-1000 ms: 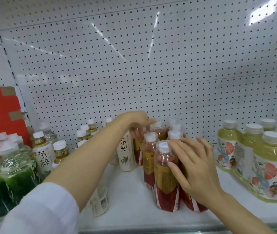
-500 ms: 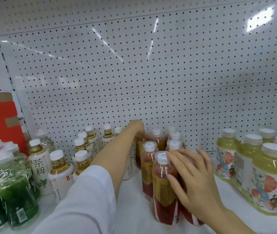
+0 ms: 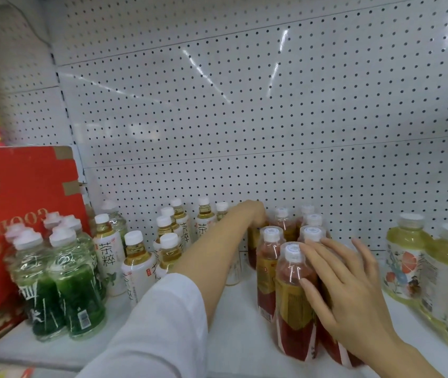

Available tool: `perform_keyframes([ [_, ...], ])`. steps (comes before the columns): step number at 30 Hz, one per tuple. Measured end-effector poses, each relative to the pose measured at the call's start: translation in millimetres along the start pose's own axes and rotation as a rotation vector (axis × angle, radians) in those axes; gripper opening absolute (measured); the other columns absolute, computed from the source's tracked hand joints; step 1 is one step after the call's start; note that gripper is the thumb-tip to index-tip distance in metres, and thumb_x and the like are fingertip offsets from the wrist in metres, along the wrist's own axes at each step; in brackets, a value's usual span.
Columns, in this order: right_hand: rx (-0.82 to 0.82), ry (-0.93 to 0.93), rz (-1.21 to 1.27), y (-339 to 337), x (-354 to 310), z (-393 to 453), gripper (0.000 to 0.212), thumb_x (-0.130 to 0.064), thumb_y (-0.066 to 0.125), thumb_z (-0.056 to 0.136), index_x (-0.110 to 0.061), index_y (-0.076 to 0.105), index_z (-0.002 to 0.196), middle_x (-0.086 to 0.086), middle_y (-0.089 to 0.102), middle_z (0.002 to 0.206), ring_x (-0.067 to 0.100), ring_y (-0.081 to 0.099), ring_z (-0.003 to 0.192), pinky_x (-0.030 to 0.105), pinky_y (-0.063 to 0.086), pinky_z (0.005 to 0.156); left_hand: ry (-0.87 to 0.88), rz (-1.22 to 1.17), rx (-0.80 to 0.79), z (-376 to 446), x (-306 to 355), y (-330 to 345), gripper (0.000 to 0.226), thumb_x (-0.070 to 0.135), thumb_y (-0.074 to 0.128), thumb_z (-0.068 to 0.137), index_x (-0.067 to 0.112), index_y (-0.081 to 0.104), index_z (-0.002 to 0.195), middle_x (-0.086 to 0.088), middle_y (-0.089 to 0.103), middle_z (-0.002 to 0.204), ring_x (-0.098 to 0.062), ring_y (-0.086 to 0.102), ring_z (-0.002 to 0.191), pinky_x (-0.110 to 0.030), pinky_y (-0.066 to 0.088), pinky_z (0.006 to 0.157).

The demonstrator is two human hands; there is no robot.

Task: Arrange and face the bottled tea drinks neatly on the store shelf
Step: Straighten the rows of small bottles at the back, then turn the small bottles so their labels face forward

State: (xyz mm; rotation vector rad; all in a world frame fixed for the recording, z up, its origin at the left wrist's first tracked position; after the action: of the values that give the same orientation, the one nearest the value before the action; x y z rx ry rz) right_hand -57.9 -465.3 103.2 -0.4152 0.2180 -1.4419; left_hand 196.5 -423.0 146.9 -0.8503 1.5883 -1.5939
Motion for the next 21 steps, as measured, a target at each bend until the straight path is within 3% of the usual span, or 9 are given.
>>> perform_keyframes([
  [2,0.016,-0.022,0.0,-4,-4,3,0.05,-0.035,0.05,0.093,-0.004,0.064,0.129,0.005,0.064,0.132,0.024,0.052,0.128,0.059,0.029,0.113,-0.002,0.032,0.036,-20,-1,-9,0.042,0.011,0.049,0.097,0.007,0.049,0.14,-0.013,0.059,0.133,-0.027,0.059,0.11,-0.035,0.049,0.089],
  [5,0.093,-0.05,0.039,-15,-15,6,0.046,-0.029,0.054,0.092,-0.001,0.065,0.126,0.01,0.064,0.13,0.027,0.056,0.125,0.058,0.034,0.11,0.005,0.006,0.26,-78,-2,-33,0.039,0.019,0.048,0.1,0.013,0.052,0.138,-0.008,0.058,0.134,-0.025,0.059,0.113,-0.036,0.049,0.084],
  [7,0.139,-0.071,0.112,-21,-31,2,0.043,-0.024,0.057,0.091,0.0,0.065,0.125,0.011,0.064,0.13,0.03,0.057,0.123,0.054,0.038,0.109,0.035,-0.133,0.529,-138,-7,-39,0.038,0.023,0.047,0.101,0.018,0.053,0.139,-0.003,0.057,0.137,-0.023,0.057,0.12,-0.036,0.047,0.088],
  [10,0.137,-0.102,0.246,-19,-66,-12,0.042,-0.023,0.057,0.09,0.0,0.066,0.124,0.009,0.064,0.129,0.028,0.056,0.122,0.043,0.04,0.108,0.096,-0.407,1.108,-254,-29,-28,0.028,0.019,0.055,0.097,0.021,0.064,0.124,0.006,0.065,0.118,-0.014,0.061,0.105,-0.024,0.046,0.083],
  [13,0.045,-0.092,0.38,3,-100,-26,0.043,-0.028,0.055,0.093,-0.004,0.064,0.128,0.005,0.063,0.13,0.023,0.056,0.122,0.038,0.043,0.106,-0.084,-0.589,1.355,-318,-86,15,0.025,0.012,0.061,0.092,0.018,0.062,0.116,0.008,0.061,0.108,-0.012,0.058,0.099,-0.022,0.047,0.085],
  [15,-0.03,-0.024,0.479,23,-115,-28,0.047,-0.032,0.055,0.093,-0.008,0.061,0.132,0.002,0.061,0.133,0.019,0.055,0.123,0.04,0.048,0.102,-0.323,-0.706,1.307,-327,-137,48,0.035,0.013,0.066,0.09,0.019,0.055,0.123,0.006,0.053,0.116,-0.015,0.054,0.106,-0.028,0.046,0.09],
  [17,-0.112,0.063,0.538,41,-128,-28,0.055,-0.035,0.058,0.09,-0.014,0.051,0.14,-0.002,0.057,0.136,0.015,0.052,0.125,0.039,0.048,0.103,-0.521,-0.85,1.082,-314,-184,87,0.057,0.016,0.072,0.085,0.019,0.044,0.135,0.002,0.042,0.129,-0.02,0.052,0.116,-0.035,0.046,0.097],
  [19,-0.189,0.138,0.555,58,-141,-27,0.064,-0.039,0.061,0.091,-0.027,0.035,0.148,-0.011,0.047,0.141,0.009,0.043,0.129,0.029,0.039,0.107,-0.553,-0.916,0.808,-295,-211,117,0.08,0.023,0.078,0.081,0.018,0.032,0.146,-0.003,0.035,0.143,-0.024,0.051,0.123,-0.044,0.046,0.103],
  [21,-0.281,0.203,0.591,77,-152,-25,0.073,-0.044,0.06,0.092,-0.044,0.016,0.15,-0.021,0.031,0.144,0.0,0.028,0.134,0.024,0.025,0.112,-0.481,-0.963,0.64,-277,-221,134,0.093,0.03,0.082,0.076,0.02,0.027,0.151,-0.002,0.037,0.149,-0.021,0.052,0.123,-0.047,0.047,0.104],
])
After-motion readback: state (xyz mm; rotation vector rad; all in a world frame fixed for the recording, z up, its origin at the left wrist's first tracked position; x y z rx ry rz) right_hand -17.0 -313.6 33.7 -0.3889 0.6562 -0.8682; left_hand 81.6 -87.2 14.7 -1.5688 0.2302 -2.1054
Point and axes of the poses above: each hand's wrist, its own z-axis towards the middle knuckle, its own y-axis out of the palm, x = y × z, the point moved 8 cm from there along z, towards the middle knuckle
